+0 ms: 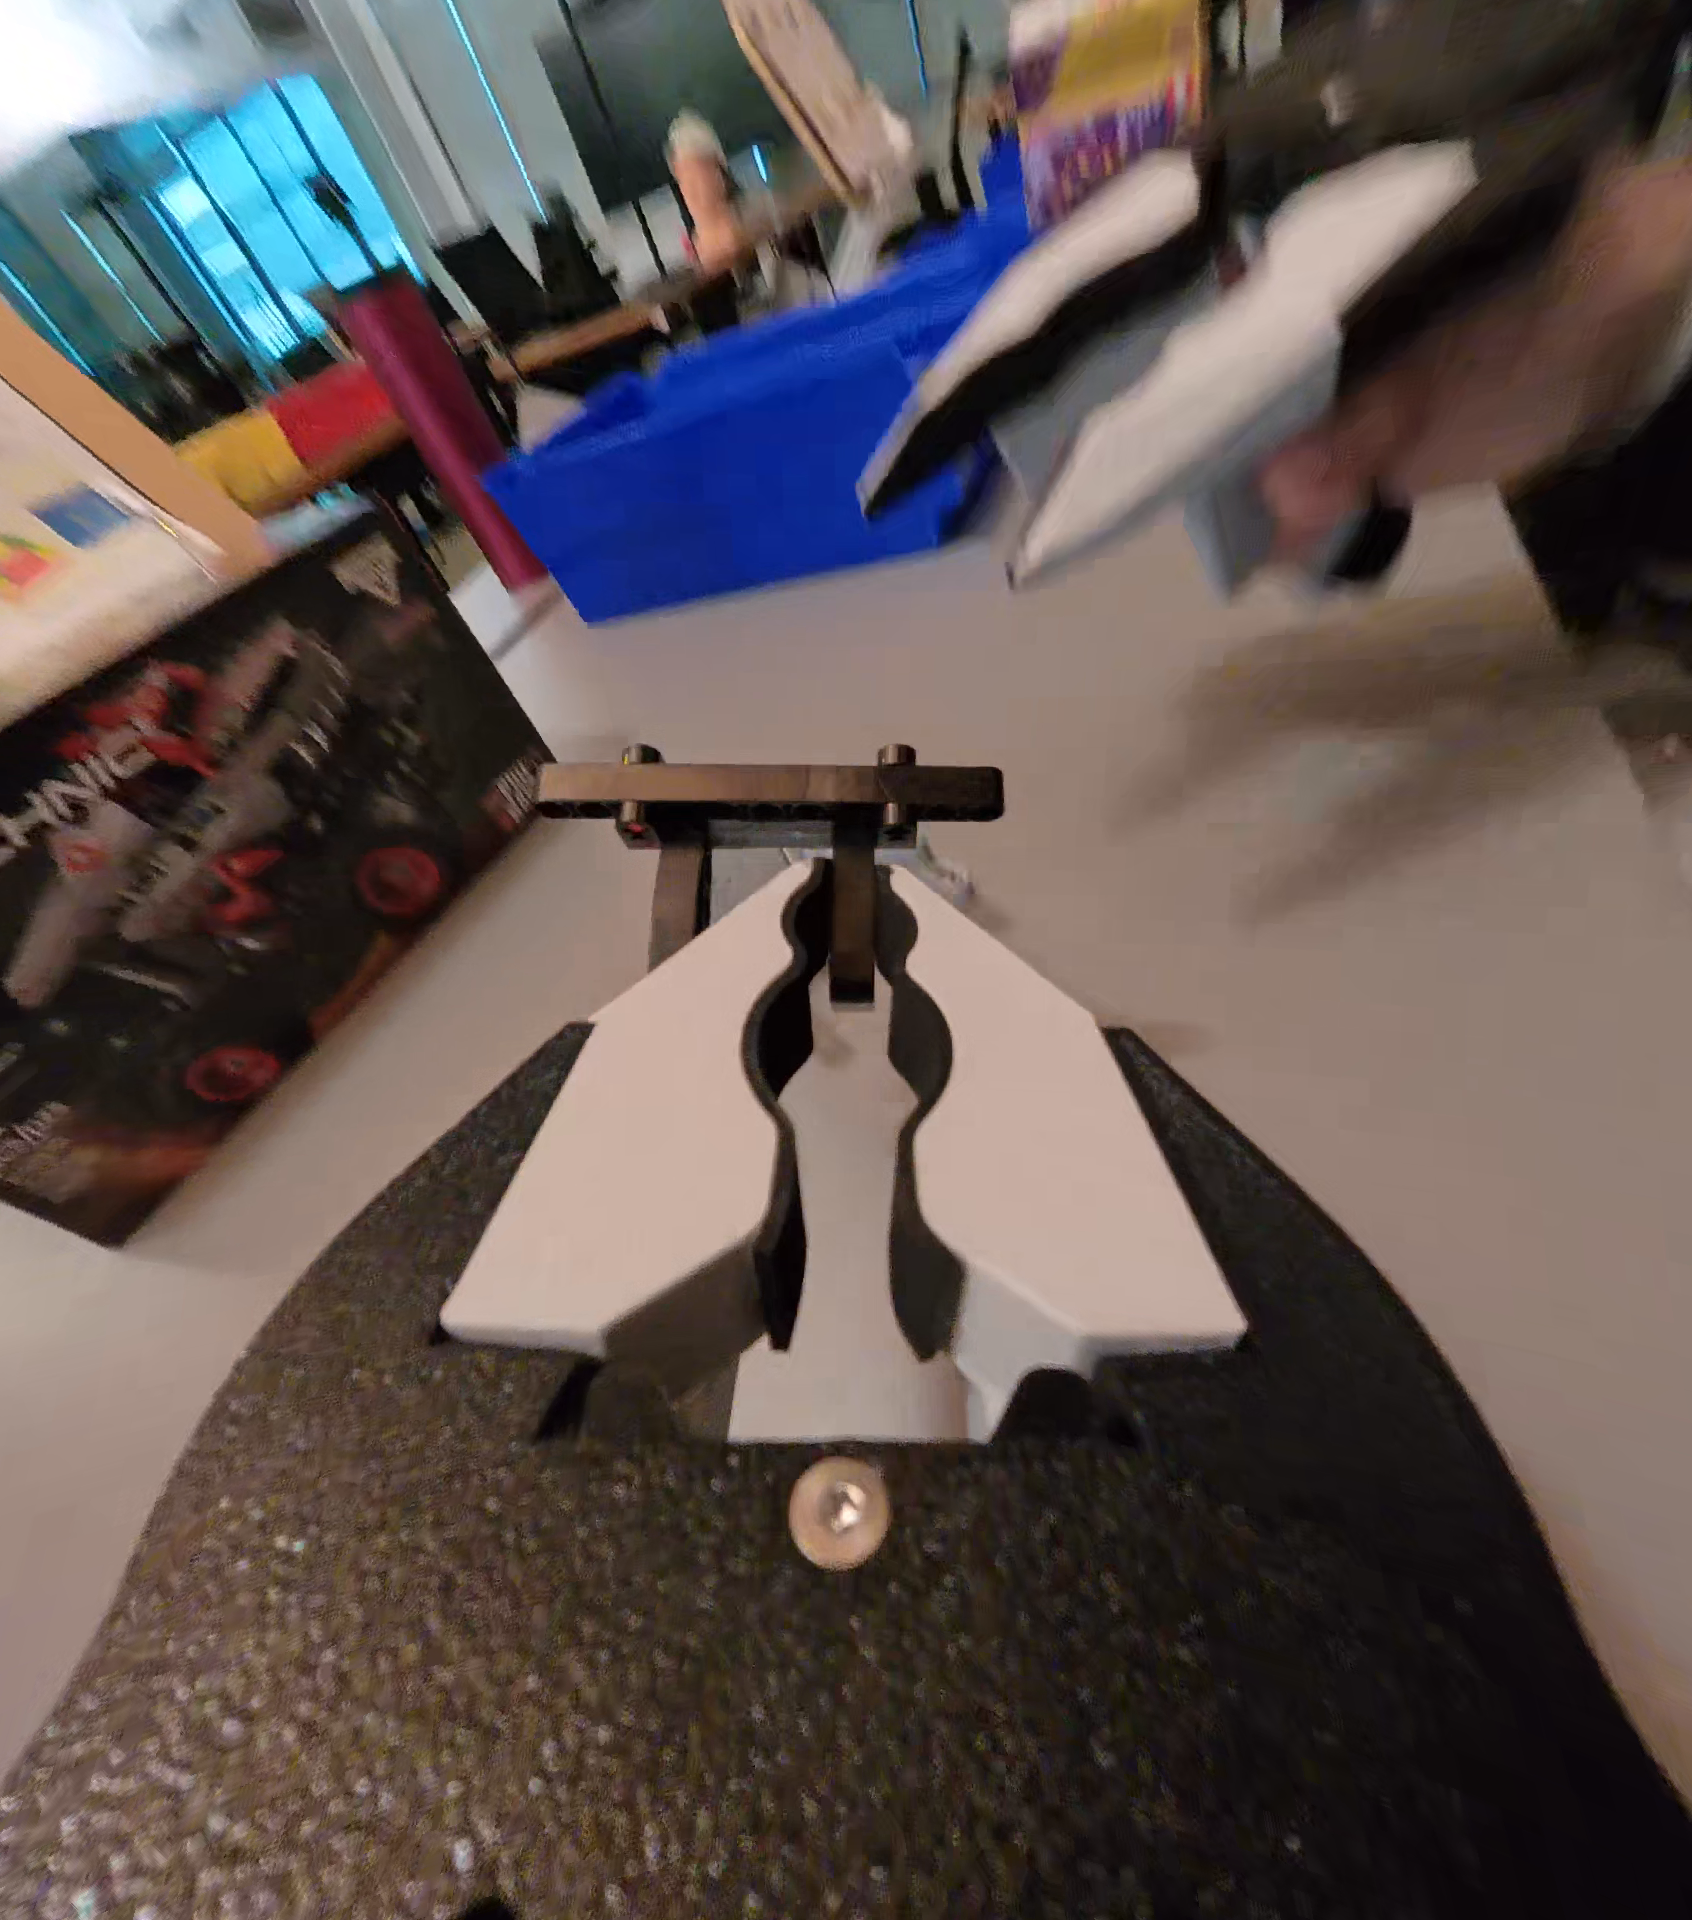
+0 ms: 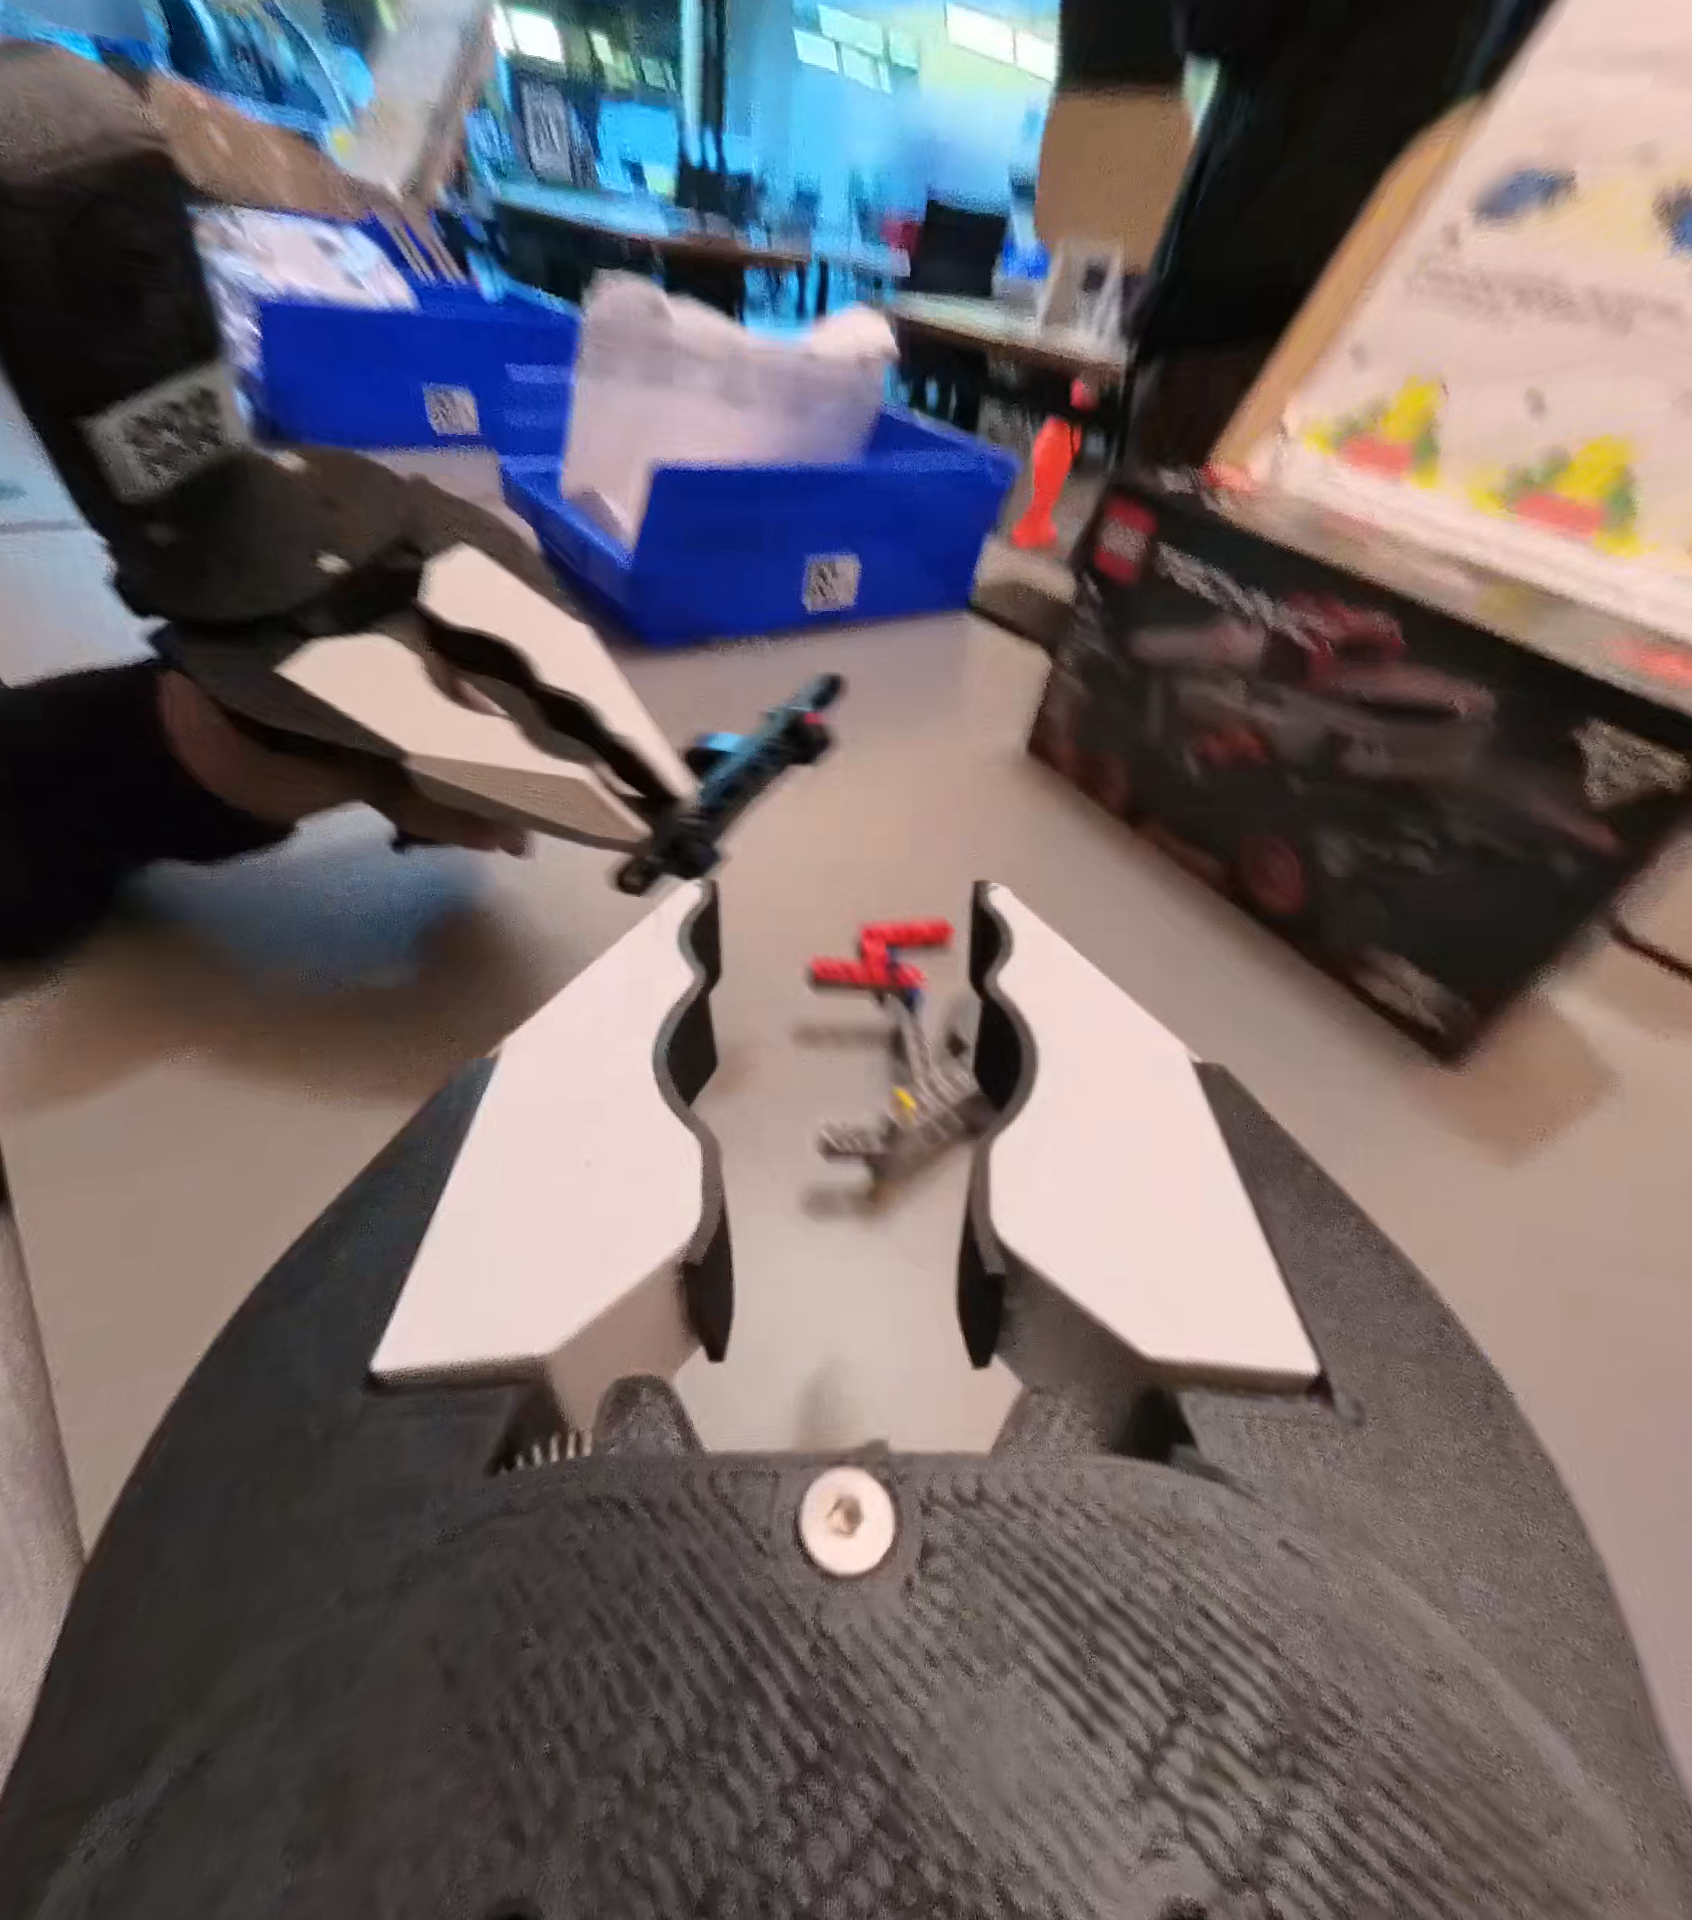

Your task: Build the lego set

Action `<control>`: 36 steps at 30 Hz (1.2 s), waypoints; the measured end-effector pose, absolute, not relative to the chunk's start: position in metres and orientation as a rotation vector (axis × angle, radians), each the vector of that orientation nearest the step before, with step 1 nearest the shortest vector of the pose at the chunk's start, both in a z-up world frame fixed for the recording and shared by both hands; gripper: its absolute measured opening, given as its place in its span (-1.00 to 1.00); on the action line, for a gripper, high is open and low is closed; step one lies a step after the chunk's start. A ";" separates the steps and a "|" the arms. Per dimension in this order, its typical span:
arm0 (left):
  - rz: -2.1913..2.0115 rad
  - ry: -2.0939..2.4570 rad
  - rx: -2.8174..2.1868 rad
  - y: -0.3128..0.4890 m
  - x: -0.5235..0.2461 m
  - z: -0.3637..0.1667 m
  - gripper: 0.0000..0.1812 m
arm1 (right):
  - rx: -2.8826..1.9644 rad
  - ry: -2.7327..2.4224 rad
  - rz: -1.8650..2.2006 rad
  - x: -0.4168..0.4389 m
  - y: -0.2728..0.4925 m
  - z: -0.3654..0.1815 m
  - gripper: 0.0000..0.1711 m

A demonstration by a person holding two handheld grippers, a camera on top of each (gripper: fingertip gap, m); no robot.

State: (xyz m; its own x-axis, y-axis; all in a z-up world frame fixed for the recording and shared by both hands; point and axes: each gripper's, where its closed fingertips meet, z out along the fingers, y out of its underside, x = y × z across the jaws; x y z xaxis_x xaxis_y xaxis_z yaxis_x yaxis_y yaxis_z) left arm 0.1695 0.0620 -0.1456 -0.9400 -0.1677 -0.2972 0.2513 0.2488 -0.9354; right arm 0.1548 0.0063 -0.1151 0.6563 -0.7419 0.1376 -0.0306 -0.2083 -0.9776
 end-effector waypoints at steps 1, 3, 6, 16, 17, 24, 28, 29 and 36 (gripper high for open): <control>-1.796 2.151 0.063 0.062 0.168 -0.136 -0.94 | -1.649 0.591 -0.762 0.152 0.024 -0.113 -0.53; -1.888 2.098 0.036 0.062 0.165 -0.122 -0.94 | -1.735 0.456 -0.773 0.142 0.055 -0.120 -0.54; -2.023 2.026 0.029 0.063 0.158 -0.102 -0.94 | -1.646 0.415 -0.897 0.143 0.063 -0.100 -0.61; -2.363 1.877 0.086 0.069 0.137 -0.074 -0.94 | -1.456 0.248 -1.171 0.122 0.067 -0.063 -0.77; -2.384 1.873 0.090 0.069 0.135 -0.073 -0.94 | -1.461 0.243 -1.166 0.121 0.069 -0.063 -0.76; -2.309 1.966 0.074 0.063 0.136 -0.083 -0.94 | -1.508 0.204 -1.251 0.124 0.068 -0.069 -0.69; -2.200 2.102 -0.034 0.059 0.146 -0.098 -0.94 | -1.524 0.275 -1.115 0.132 0.058 -0.081 -0.67; -2.190 2.133 -0.096 0.058 0.150 -0.101 -0.94 | -1.522 0.295 -1.093 0.135 0.055 -0.083 -0.70; -2.078 2.288 -0.270 0.053 0.158 -0.117 -0.94 | -1.529 0.322 -1.120 0.146 0.049 -0.097 -0.76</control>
